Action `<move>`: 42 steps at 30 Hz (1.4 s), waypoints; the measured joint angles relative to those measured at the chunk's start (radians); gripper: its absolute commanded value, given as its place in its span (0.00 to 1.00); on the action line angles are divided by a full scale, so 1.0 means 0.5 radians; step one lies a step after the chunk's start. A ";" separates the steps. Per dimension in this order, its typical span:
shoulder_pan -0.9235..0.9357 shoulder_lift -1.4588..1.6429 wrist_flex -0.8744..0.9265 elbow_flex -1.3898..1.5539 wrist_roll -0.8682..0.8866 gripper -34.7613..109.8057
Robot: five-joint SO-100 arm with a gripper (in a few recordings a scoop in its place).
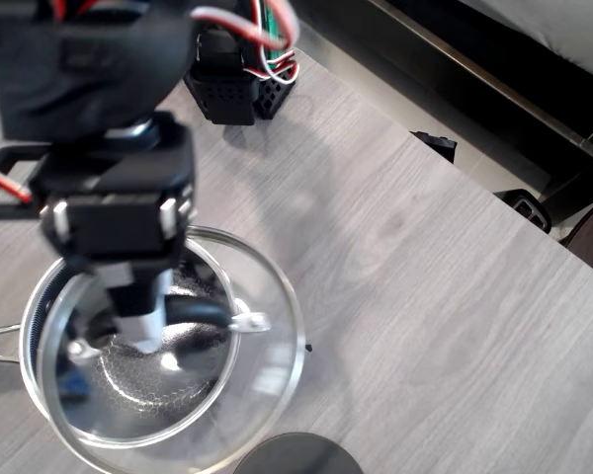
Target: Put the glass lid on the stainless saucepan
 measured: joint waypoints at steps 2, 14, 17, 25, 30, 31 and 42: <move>0.058 0.003 0.000 0.000 0.000 0.24; 0.156 0.003 0.000 0.479 0.000 0.24; 0.169 0.003 0.000 0.479 0.000 0.24; 0.273 -0.031 0.000 0.479 -0.009 0.24; 0.288 -0.114 0.000 0.479 -0.015 0.24; 0.285 -0.132 0.000 0.479 -0.015 0.24; 0.291 -0.258 -0.055 0.479 -0.012 0.24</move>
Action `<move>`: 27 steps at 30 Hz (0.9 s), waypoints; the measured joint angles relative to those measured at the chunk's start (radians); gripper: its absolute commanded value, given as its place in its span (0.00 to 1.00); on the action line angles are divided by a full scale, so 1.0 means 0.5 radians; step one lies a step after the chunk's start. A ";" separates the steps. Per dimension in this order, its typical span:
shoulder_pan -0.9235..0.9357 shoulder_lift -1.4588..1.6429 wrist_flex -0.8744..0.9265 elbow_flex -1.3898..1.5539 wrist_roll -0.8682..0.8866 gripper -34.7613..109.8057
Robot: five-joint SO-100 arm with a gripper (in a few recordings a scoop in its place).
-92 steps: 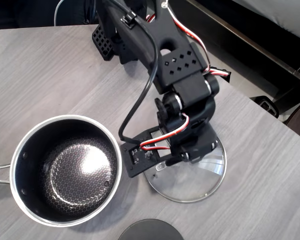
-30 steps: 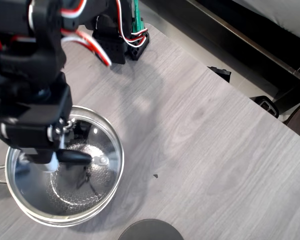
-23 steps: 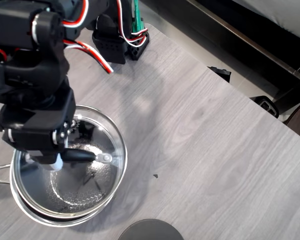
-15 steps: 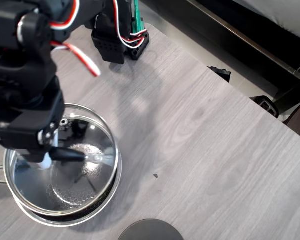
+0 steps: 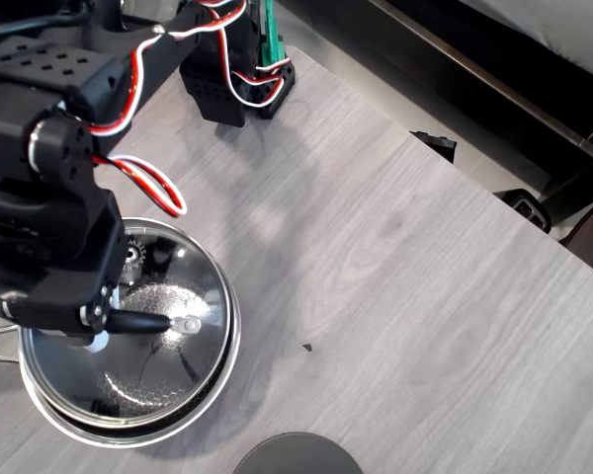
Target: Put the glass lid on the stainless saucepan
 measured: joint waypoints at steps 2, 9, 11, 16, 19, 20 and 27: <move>0.000 0.000 -0.015 0.000 0.000 0.24; 0.000 0.000 -0.031 0.000 0.000 0.24; -0.003 0.000 -0.040 0.000 0.000 0.24; -0.025 0.000 -0.055 0.000 0.000 0.24; -0.028 -0.028 -0.055 -0.003 0.009 0.24; -0.028 -0.031 -0.055 -0.003 0.012 0.24; -0.028 -0.067 -0.058 -0.003 0.012 0.36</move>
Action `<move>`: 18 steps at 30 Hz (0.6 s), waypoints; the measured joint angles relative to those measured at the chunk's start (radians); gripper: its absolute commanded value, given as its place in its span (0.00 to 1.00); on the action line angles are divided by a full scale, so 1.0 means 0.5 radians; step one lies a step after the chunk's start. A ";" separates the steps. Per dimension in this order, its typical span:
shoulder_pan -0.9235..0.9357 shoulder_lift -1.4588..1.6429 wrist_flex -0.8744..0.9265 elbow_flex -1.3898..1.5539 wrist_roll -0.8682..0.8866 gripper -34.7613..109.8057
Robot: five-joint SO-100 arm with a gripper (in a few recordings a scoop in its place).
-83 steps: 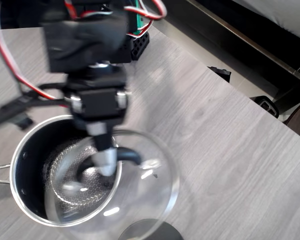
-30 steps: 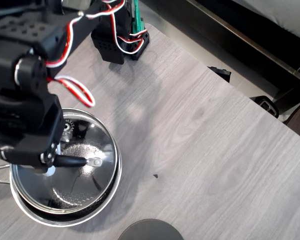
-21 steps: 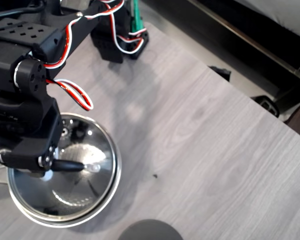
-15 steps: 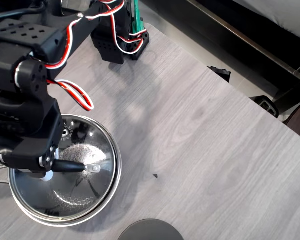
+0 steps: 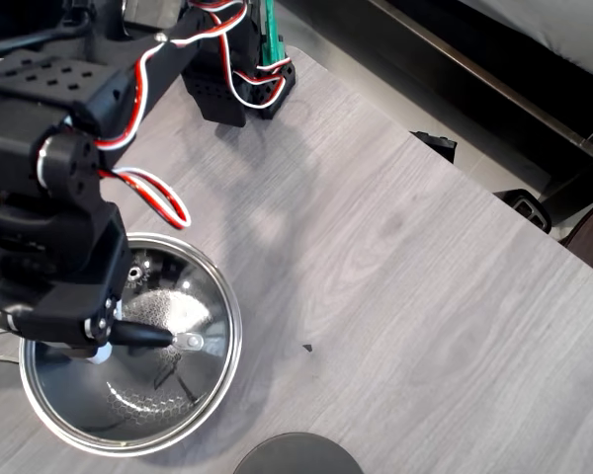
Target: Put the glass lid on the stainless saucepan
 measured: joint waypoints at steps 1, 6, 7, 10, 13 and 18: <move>0.000 0.000 0.003 0.000 0.000 0.36; -0.006 0.000 0.021 -0.003 -0.006 0.37; -0.006 0.000 0.021 -0.003 -0.006 0.37; -0.006 0.021 0.040 -0.003 -0.012 0.37; -0.018 0.064 0.058 -0.003 -0.006 0.37; -0.058 0.242 0.101 0.086 -0.006 0.37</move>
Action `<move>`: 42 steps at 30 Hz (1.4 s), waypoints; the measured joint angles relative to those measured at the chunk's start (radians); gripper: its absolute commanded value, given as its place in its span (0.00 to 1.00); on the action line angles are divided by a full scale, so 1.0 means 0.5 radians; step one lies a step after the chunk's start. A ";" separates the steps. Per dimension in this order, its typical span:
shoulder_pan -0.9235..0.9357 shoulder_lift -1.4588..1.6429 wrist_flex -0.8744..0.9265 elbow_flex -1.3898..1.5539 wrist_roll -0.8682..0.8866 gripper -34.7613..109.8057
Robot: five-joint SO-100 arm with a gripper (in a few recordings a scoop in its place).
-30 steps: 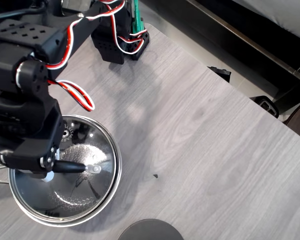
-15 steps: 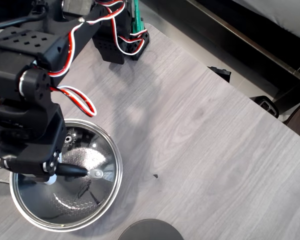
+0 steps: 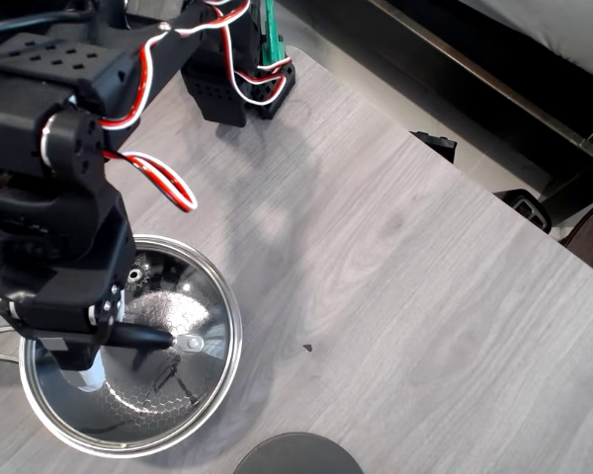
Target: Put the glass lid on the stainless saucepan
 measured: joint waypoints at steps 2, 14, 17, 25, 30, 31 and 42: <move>-0.037 0.147 -0.003 0.040 -0.012 0.37; -0.690 2.307 -0.801 2.378 0.064 0.24; -0.709 2.764 -0.979 3.068 0.101 0.24; -0.752 3.611 -1.166 4.258 0.144 0.24; -0.770 3.767 -1.160 4.476 0.153 0.24; -0.776 3.767 -1.160 4.522 0.163 0.24; -0.724 3.767 -1.101 4.694 0.202 0.24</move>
